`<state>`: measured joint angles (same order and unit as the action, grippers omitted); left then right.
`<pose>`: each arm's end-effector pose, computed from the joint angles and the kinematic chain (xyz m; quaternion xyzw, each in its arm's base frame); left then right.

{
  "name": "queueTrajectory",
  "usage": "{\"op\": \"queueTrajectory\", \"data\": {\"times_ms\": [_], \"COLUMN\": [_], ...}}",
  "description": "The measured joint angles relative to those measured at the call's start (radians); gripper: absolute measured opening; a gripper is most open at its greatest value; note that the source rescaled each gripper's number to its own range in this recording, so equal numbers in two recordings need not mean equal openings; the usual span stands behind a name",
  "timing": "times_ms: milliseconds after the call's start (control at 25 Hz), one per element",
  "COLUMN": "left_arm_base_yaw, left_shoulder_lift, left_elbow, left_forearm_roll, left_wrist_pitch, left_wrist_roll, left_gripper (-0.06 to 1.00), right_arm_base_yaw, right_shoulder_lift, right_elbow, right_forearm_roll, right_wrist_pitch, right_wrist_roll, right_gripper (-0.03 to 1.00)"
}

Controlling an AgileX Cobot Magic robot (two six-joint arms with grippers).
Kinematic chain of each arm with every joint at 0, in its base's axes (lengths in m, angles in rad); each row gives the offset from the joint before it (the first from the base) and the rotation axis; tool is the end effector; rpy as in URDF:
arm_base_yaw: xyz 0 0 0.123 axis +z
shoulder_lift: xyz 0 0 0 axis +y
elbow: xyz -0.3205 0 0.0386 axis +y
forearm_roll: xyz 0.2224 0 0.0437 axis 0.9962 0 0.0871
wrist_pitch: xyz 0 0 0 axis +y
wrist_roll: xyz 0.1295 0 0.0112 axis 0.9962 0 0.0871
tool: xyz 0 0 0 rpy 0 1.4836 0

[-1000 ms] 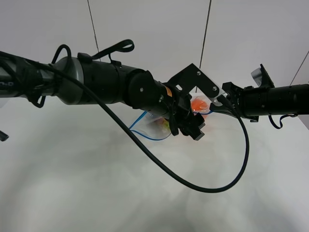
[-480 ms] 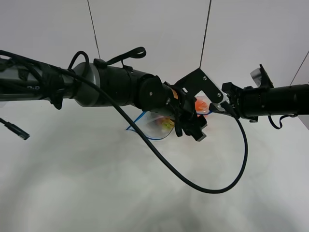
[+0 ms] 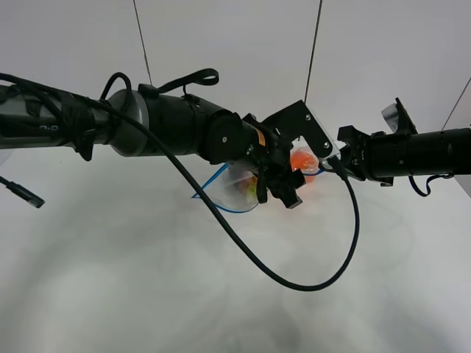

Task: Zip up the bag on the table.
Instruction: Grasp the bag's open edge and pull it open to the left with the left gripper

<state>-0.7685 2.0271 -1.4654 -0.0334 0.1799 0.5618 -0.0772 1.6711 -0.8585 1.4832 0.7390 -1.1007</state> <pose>0.3521 -0.3414 0.2330 0.5429 0.7138 -0.0555 0.4389 0.3277 0.0622 0.2372 0.0530 0.8743 0.3781 0.2997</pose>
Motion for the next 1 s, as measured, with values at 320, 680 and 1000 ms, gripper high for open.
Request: {"op": "queueTrajectory", "data": {"times_ms": [320,680,1000], "left_arm_base_yaw": [0.009,0.009,0.009], "left_shoulder_lift": [0.028,0.091,0.106], "left_elbow": [-0.003,-0.064,-0.085], "left_forearm_roll": [0.02,0.023,0.024], "left_wrist_pitch": [-0.013,-0.021,-0.015], "left_wrist_roll": [-0.01,-0.017,-0.017], "left_gripper": [0.97,0.97,0.96], "right_arm_base_yaw": [0.0,0.0,0.0], "right_shoulder_lift": [0.0,0.0,0.0], "right_elbow": [0.0,0.0,0.0], "right_forearm_roll": [0.0,-0.003,-0.012], "right_wrist_pitch": [0.0,0.0,-0.001], "right_wrist_roll": [0.0,0.003,0.003], "right_gripper": [0.0,0.0,0.0]}}
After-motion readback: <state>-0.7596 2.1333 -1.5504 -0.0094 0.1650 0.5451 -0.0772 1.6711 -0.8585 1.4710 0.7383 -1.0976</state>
